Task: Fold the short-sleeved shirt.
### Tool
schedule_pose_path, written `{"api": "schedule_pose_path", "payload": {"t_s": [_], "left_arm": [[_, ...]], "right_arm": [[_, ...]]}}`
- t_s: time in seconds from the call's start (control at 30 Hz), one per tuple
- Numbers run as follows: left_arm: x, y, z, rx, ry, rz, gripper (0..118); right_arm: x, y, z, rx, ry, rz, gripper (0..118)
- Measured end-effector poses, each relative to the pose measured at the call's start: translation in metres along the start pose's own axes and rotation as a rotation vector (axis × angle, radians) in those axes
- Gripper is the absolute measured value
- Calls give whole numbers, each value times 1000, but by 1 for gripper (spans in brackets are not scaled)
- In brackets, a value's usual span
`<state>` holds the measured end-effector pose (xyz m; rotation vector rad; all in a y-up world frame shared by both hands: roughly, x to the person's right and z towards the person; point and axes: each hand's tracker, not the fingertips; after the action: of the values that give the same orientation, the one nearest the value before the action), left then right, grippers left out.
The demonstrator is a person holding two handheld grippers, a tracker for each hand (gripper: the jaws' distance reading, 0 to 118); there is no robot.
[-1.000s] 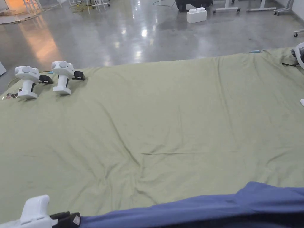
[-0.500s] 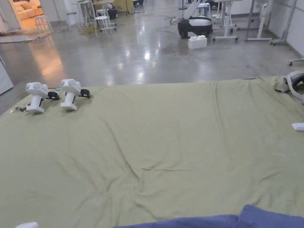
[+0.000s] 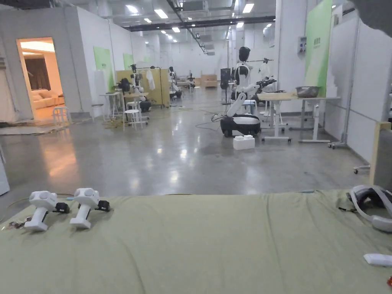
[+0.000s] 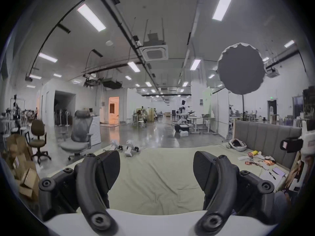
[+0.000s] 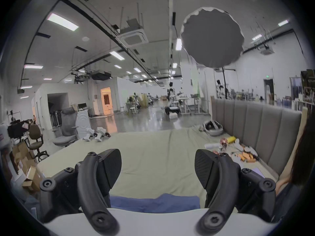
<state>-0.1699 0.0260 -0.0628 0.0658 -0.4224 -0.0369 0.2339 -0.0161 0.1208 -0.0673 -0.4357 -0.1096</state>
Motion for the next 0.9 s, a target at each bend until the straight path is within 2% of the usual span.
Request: {"api": "schedule_pose_path", "payload": {"t_s": [0.07,0.1,0.13,0.17,0.2,0.27,0.33,0.43,0.47,0.5,0.63,0.7,0.83,0.87,0.9], "left_arm": [[5,10,-3,-77,-25,-21,92],[6,11,-3,-77,-12,-39,82],[8,11,-2,-61,-15,-44,58],[10,10,0,-42,-17,-51,28],[13,9,0,-32,-8,-44,7],[14,12,1,-46,-76,-27,2],[20,10,1,-35,-73,-40,1],[26,8,1,-27,-92,-74,1],[28,6,1,-11,-86,-74,1],[29,12,-1,-20,-95,-67,1],[28,8,-9,-41,-111,-57,1],[22,4,-14,-79,-138,-38,1],[-4,-22,-34,-204,-185,120,1],[-13,-33,-41,-238,-191,170,5],[-24,-47,-49,-268,-199,236,23]], "right_arm": [[-10,1,0,5,23,40,93],[-16,1,-1,3,35,77,87],[-21,0,-2,-6,20,96,68],[-26,-3,-4,5,-1,108,39],[-34,-5,-5,10,-11,113,12],[-35,-4,-6,-6,57,91,8],[-41,-3,-4,14,47,95,4],[-51,0,-4,59,0,195,2],[-54,2,-6,33,14,219,2],[-57,0,-6,55,-12,210,2],[-54,2,-9,28,43,167,2],[-53,-2,-10,27,27,165,2],[-45,-12,-14,-49,77,115,2],[-42,-14,-15,-68,87,103,2],[-40,-18,-16,-79,73,101,2]]}}
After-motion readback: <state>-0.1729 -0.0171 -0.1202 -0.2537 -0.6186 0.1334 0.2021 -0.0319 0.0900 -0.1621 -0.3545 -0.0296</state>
